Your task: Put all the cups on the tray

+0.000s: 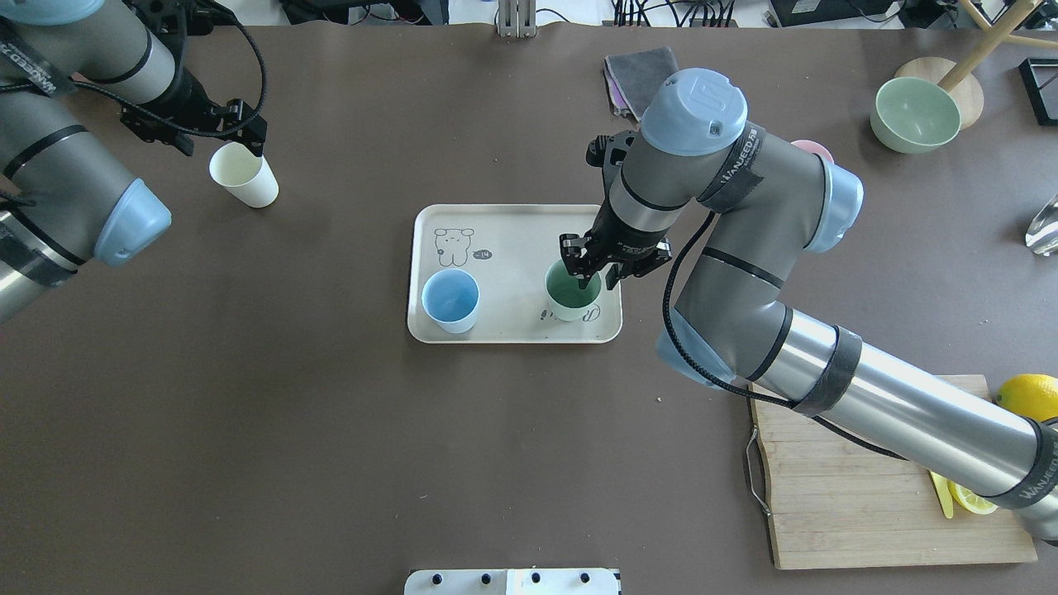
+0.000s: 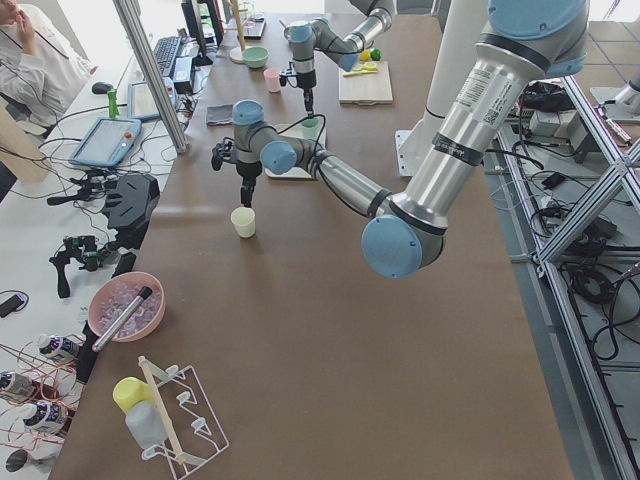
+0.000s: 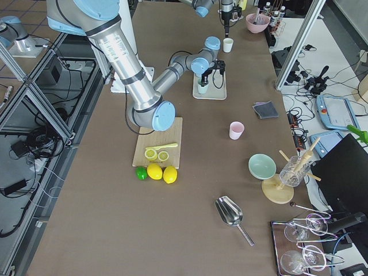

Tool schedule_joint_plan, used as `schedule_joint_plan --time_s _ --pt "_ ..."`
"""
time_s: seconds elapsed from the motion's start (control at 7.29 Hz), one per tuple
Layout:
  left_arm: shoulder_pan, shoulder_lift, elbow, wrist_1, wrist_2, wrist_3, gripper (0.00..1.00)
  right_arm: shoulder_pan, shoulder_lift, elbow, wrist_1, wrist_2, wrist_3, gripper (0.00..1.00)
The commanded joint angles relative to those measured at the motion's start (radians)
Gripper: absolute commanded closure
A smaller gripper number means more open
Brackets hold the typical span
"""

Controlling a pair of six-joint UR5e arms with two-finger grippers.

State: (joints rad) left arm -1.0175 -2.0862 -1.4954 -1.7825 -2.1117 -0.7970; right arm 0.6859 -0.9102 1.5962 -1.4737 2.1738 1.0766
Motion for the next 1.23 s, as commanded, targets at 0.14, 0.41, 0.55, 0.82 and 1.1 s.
schedule_joint_plan --time_s 0.14,0.41,0.55,0.82,1.1 --pt "-0.030 -0.015 0.204 -0.201 -0.045 0.022 0.02 0.188 -0.022 0.024 -0.011 0.153 -0.047 0.00" --pt "-0.018 0.032 0.170 -0.207 -0.054 0.024 0.04 0.240 -0.050 0.024 -0.014 0.170 -0.102 0.00" --pt "-0.015 0.072 0.167 -0.248 -0.056 0.031 0.16 0.279 -0.073 0.027 -0.014 0.187 -0.144 0.00" --pt "-0.001 0.071 0.172 -0.245 -0.054 0.028 0.68 0.399 -0.151 -0.016 -0.017 0.189 -0.383 0.00" --pt "0.008 0.048 0.165 -0.227 -0.054 0.013 1.00 0.475 -0.151 -0.149 -0.031 0.178 -0.525 0.00"
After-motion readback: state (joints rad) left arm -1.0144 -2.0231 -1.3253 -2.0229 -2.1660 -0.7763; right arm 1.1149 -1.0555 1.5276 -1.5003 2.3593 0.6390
